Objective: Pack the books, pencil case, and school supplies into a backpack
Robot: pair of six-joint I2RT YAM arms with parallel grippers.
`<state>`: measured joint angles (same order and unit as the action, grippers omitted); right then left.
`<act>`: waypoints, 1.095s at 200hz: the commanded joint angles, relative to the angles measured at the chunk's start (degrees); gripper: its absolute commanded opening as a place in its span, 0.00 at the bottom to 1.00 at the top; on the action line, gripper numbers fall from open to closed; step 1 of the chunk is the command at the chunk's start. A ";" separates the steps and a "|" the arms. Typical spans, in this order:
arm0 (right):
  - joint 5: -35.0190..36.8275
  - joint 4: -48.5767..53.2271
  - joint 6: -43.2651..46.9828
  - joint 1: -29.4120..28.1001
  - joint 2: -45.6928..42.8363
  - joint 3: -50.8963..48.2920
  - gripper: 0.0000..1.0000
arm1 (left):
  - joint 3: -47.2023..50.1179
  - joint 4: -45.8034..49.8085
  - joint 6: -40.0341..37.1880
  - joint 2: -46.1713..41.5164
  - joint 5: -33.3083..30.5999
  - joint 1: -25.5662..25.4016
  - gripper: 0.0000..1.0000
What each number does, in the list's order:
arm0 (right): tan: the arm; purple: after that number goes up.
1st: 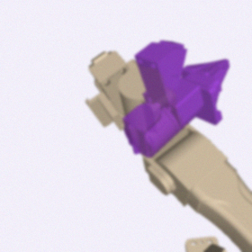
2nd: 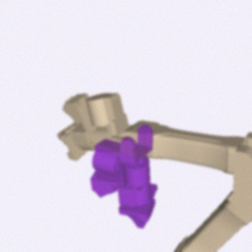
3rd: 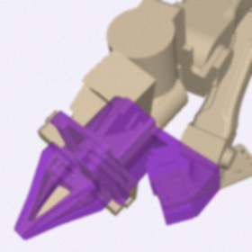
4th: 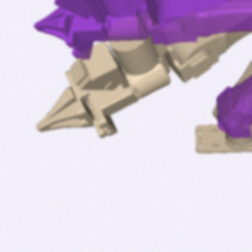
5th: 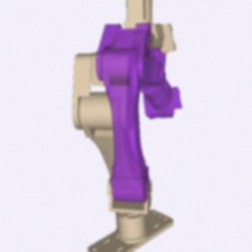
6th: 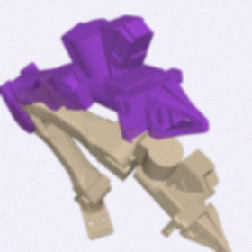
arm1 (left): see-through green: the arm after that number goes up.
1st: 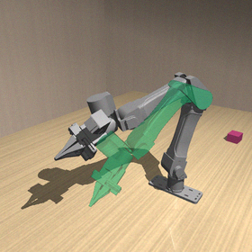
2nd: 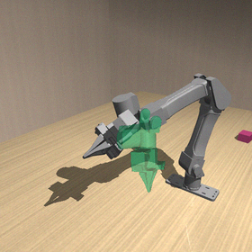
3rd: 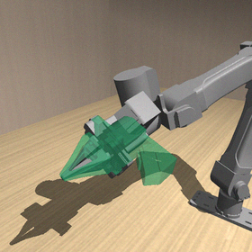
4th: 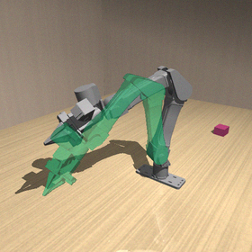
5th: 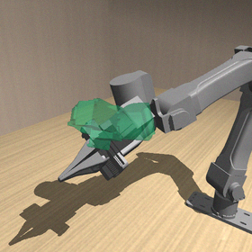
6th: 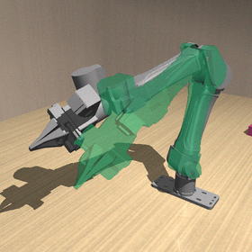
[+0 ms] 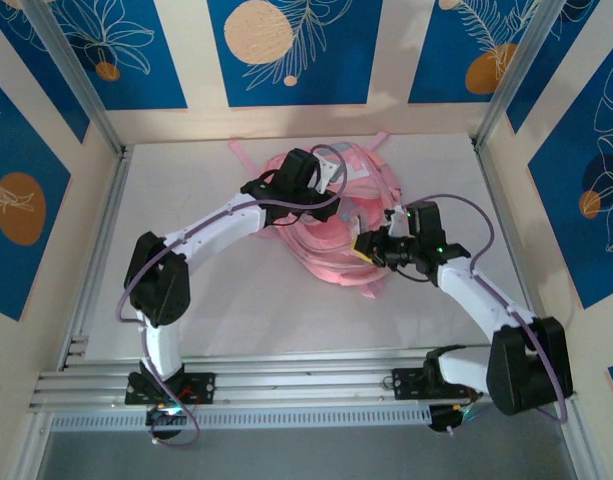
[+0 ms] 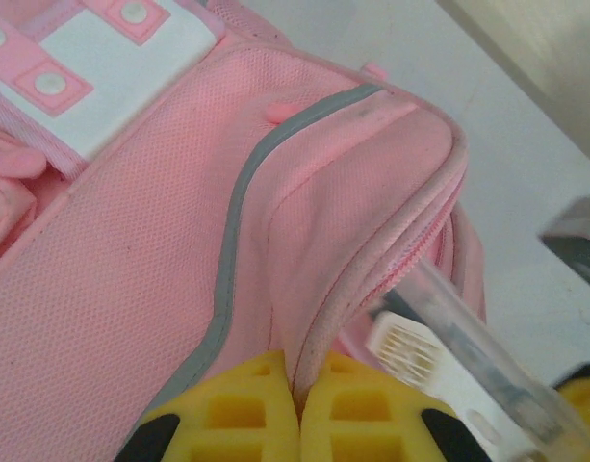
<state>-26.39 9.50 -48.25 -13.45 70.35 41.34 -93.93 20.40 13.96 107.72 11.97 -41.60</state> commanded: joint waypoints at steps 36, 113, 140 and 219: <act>-0.84 -10.76 -5.97 -3.96 10.45 10.27 0.00 | 0.32 -5.71 2.02 -5.97 4.90 -1.98 0.00; 5.83 -11.20 -13.09 -9.68 17.57 13.92 0.40 | 1.97 -9.13 5.04 -6.98 5.31 -2.30 0.00; 7.46 -7.16 -10.65 -8.92 12.88 11.66 0.53 | 2.96 -9.98 4.94 -7.11 3.88 -2.11 0.00; 10.88 0.94 -4.73 -7.32 1.32 3.17 0.12 | 3.36 -11.30 6.91 -7.00 4.37 -1.94 0.00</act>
<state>-16.40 9.69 -54.48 -20.84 72.07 46.92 -90.04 15.38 18.63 104.40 12.38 -42.78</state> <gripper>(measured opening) 0.166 0.051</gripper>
